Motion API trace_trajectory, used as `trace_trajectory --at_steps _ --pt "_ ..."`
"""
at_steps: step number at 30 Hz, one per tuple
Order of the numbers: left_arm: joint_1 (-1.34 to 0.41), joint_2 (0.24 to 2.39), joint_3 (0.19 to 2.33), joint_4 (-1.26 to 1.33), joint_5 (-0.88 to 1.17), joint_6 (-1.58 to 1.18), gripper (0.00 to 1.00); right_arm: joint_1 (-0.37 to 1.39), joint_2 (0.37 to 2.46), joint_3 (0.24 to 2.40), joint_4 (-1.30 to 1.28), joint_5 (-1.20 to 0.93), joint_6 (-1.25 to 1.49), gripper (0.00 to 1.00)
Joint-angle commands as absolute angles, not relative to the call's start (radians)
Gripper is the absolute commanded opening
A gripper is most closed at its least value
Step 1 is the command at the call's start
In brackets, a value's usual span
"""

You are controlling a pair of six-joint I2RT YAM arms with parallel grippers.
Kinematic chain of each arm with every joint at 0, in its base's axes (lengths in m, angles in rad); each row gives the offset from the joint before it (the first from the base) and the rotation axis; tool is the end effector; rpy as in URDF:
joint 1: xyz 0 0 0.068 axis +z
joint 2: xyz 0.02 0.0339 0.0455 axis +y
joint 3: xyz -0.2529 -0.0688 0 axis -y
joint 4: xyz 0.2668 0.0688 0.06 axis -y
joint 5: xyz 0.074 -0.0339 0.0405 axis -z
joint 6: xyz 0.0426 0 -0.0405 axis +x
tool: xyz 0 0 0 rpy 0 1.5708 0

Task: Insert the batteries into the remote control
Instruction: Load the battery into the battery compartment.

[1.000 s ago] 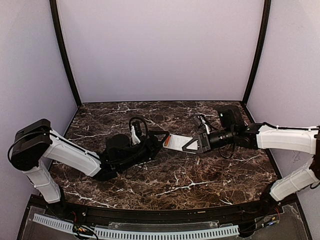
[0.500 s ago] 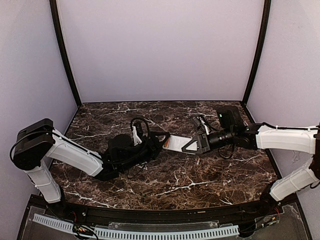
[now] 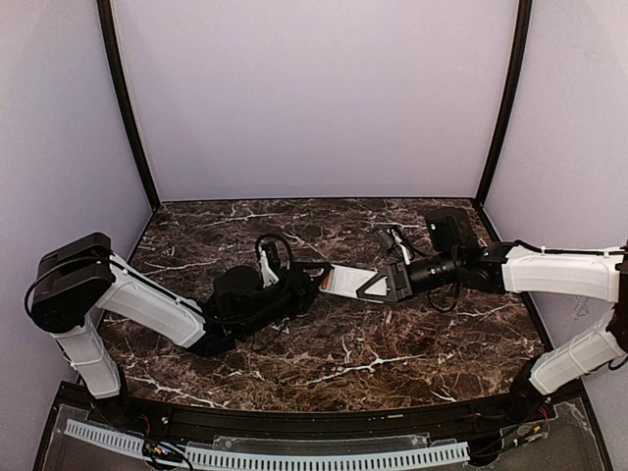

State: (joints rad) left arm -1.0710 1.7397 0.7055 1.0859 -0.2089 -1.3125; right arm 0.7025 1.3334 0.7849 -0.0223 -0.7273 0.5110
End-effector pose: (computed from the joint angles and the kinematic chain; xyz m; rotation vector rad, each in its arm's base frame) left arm 0.1832 -0.3170 0.1701 -0.4113 1.7513 -1.6800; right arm 0.2172 0.2210 0.2142 -0.6974 2.2486 1.4386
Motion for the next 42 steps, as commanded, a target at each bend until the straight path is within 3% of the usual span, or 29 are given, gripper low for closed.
trace_trajectory --at_steps 1,14,26,30,34,37,42 --pt "-1.074 1.743 0.695 1.137 -0.225 -1.336 0.46 0.712 1.322 0.778 0.021 -0.743 0.505 0.00" --pt "-1.073 1.747 0.682 1.163 -0.237 -1.314 0.36 0.711 1.307 0.760 0.118 -0.839 0.544 0.00" --pt "-1.062 1.625 0.683 1.099 -0.219 -1.039 0.68 0.702 1.300 0.743 0.072 -0.840 0.529 0.00" --pt "-1.024 1.537 0.690 1.020 -0.128 -0.895 0.81 0.689 1.287 0.734 0.049 -0.872 0.504 0.00" --pt "-0.980 1.444 0.741 0.802 0.053 -0.687 0.88 0.686 1.263 0.734 0.008 -0.899 0.459 0.00" --pt "-0.969 1.381 0.808 0.594 0.151 -0.551 0.88 0.684 1.240 0.735 0.003 -0.934 0.422 0.00" --pt "-0.965 1.336 0.853 0.400 0.311 -0.392 0.71 0.685 1.212 0.740 -0.049 -0.978 0.373 0.00"
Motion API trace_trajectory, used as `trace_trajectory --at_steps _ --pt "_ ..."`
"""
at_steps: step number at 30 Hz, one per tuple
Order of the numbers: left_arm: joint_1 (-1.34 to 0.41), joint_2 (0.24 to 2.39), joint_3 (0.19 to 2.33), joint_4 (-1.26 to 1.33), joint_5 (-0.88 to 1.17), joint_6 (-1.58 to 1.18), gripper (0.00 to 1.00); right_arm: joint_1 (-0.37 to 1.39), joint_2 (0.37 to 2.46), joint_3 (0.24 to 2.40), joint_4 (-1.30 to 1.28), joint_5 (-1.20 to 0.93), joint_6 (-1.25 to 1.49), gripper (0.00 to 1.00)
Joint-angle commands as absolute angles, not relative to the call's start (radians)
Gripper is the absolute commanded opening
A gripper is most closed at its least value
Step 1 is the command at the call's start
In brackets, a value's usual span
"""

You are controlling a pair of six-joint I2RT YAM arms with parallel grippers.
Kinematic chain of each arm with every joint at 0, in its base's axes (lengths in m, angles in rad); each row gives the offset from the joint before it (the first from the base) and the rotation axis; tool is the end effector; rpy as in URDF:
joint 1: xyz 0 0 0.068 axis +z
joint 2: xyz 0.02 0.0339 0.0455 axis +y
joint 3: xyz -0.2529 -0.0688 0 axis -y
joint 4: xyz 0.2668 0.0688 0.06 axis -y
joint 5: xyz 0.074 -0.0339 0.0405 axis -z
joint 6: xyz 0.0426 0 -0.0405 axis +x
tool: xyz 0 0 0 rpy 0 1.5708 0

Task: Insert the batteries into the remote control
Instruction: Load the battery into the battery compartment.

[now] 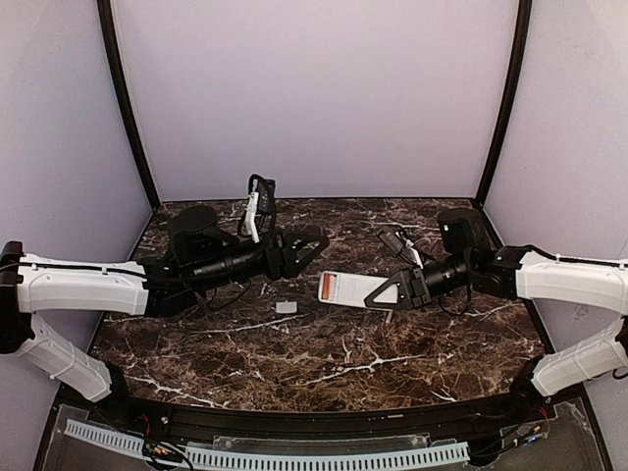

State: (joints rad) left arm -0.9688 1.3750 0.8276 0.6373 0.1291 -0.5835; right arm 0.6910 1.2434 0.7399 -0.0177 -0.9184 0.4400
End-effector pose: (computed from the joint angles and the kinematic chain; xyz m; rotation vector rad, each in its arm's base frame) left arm 0.1912 -0.2880 0.2844 0.4256 1.5793 -1.3259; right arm 0.2003 0.2096 0.2271 -0.9001 2.1036 1.6008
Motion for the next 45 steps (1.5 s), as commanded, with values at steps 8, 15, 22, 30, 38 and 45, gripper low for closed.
trace_trajectory --at_steps 8,15,22,30,38,45 --pt "-0.965 1.344 0.883 0.301 0.397 -0.403 0.57 0.685 1.197 0.749 -0.077 -1.004 0.345 0.00" --pt "-0.966 1.372 0.902 0.277 0.410 -0.416 0.46 0.686 1.193 0.754 -0.089 -1.005 0.345 0.00" --pt "-0.966 1.409 0.922 0.269 0.416 -0.435 0.42 0.687 1.196 0.759 -0.092 -1.008 0.341 0.00" --pt "-0.966 1.427 0.925 0.273 0.412 -0.446 0.35 0.687 1.190 0.756 -0.091 -1.012 0.336 0.00" --pt "-0.965 1.438 0.932 0.231 0.388 -0.430 0.20 0.687 1.184 0.761 -0.092 -1.025 0.336 0.00" --pt "-0.965 1.433 0.957 0.147 0.331 -0.379 0.15 0.686 1.182 0.765 -0.088 -1.037 0.343 0.00"
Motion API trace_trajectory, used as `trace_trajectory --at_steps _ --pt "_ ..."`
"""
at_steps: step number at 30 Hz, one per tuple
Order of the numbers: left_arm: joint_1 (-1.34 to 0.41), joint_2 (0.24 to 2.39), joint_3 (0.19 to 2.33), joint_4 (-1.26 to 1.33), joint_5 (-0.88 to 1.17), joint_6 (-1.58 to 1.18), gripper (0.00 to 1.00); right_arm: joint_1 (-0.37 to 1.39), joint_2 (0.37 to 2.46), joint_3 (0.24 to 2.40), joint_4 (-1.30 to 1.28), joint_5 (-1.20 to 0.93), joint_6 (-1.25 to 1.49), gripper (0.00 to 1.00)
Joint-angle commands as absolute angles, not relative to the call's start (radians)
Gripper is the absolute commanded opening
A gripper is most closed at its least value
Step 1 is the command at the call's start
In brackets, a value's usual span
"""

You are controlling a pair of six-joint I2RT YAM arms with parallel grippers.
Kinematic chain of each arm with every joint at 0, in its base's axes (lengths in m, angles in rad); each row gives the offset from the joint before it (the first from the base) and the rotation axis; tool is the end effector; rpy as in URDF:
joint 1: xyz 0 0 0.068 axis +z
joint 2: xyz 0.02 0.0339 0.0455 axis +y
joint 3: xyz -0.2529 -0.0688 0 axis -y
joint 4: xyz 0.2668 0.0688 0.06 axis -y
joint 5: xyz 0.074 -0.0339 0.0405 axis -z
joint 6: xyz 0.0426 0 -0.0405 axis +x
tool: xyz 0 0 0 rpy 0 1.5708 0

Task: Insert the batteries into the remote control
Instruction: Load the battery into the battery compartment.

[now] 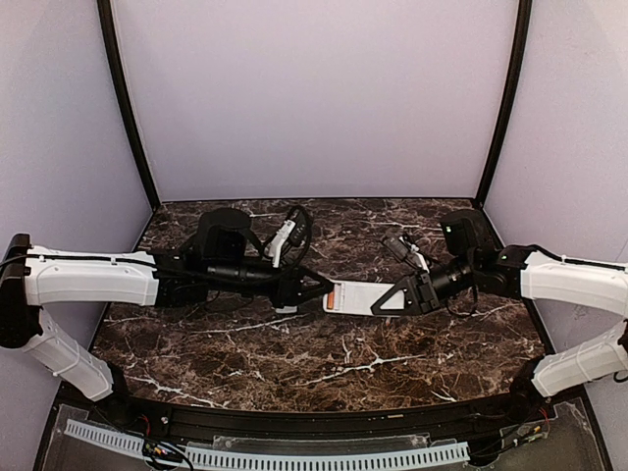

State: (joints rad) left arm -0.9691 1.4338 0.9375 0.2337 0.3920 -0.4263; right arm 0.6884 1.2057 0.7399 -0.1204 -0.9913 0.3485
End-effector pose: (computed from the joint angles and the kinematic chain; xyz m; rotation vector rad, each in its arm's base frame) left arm 0.1893 -0.3044 0.2603 0.8330 1.8530 -1.2949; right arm 0.1906 0.2029 0.2297 -1.0113 2.0818 1.6347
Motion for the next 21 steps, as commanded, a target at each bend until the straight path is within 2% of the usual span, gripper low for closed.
trace_trajectory --at_steps 1,2,3,5,7,11,21 --pt "-0.966 1.432 0.956 0.147 0.327 -0.378 0.20 0.687 1.182 0.765 -0.088 -1.036 0.342 0.00" --pt "-0.966 1.430 0.956 0.149 0.325 -0.376 0.24 0.686 1.182 0.763 -0.088 -1.032 0.342 0.00" --pt "-0.965 1.426 0.954 0.151 0.320 -0.375 0.33 0.685 1.182 0.760 -0.090 -1.024 0.342 0.00" --pt "-0.966 1.413 0.948 0.163 0.315 -0.375 0.45 0.685 1.185 0.755 -0.095 -1.006 0.344 0.00" --pt "-0.966 1.403 0.945 0.179 0.325 -0.376 0.51 0.684 1.188 0.752 -0.106 -0.982 0.347 0.00" --pt "-0.968 1.413 0.956 0.170 0.329 -0.373 0.56 0.681 1.198 0.760 -0.121 -0.951 0.355 0.00" --pt "-0.989 1.460 1.015 0.048 0.208 -0.350 0.55 0.675 1.204 0.769 -0.132 -0.913 0.374 0.00"
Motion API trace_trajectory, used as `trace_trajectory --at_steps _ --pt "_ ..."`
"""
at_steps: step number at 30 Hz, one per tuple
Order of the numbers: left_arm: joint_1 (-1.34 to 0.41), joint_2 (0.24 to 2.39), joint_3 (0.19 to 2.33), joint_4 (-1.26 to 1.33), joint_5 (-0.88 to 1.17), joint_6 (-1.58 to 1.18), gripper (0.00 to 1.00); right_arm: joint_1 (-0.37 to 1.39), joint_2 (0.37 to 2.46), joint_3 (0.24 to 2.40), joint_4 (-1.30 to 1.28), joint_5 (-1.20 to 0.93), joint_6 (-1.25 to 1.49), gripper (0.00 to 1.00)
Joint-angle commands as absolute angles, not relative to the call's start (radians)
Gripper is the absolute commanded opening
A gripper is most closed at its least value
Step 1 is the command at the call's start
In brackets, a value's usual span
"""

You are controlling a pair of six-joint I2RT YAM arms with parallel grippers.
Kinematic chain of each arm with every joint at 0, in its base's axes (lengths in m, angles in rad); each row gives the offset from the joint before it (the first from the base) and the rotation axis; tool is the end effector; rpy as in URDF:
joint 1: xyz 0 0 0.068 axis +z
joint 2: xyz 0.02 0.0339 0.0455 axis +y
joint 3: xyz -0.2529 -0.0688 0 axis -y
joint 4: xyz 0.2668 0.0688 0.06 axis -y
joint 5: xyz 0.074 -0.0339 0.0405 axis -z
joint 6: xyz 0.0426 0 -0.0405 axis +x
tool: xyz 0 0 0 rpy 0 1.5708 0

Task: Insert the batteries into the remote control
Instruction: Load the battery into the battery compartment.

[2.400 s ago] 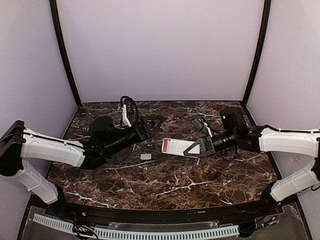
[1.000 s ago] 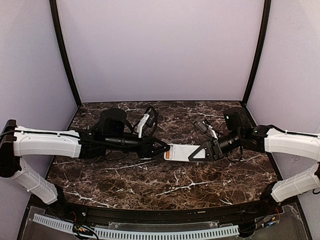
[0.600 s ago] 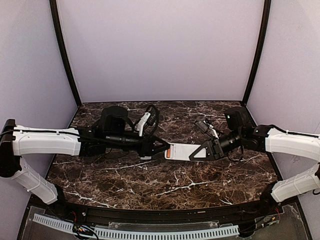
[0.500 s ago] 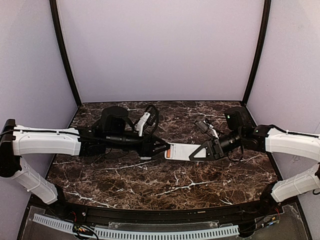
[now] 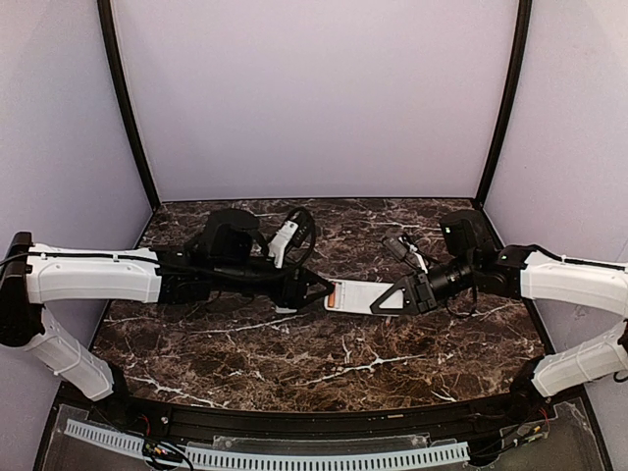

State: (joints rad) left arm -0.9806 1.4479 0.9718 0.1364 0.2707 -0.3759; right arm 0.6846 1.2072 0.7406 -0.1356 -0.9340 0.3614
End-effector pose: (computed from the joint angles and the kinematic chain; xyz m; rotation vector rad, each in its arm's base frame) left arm 0.1921 -0.3072 0.2572 0.8064 1.9161 -1.1377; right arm 0.1931 0.2018 0.2272 -0.9537 2.1306 1.5784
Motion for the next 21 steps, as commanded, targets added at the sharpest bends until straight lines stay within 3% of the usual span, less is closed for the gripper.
trace_trajectory --at_steps 1,11,21 --pt "-0.991 1.466 1.022 0.038 0.193 -0.348 0.55 0.673 1.204 0.768 -0.133 -0.910 0.377 0.00" --pt "-1.015 1.533 1.074 0.006 0.162 -0.349 0.58 0.669 1.212 0.773 -0.129 -0.901 0.382 0.00" --pt "-1.015 1.554 1.105 -0.112 0.068 -0.347 0.44 0.654 1.192 0.758 -0.127 -0.909 0.387 0.00"
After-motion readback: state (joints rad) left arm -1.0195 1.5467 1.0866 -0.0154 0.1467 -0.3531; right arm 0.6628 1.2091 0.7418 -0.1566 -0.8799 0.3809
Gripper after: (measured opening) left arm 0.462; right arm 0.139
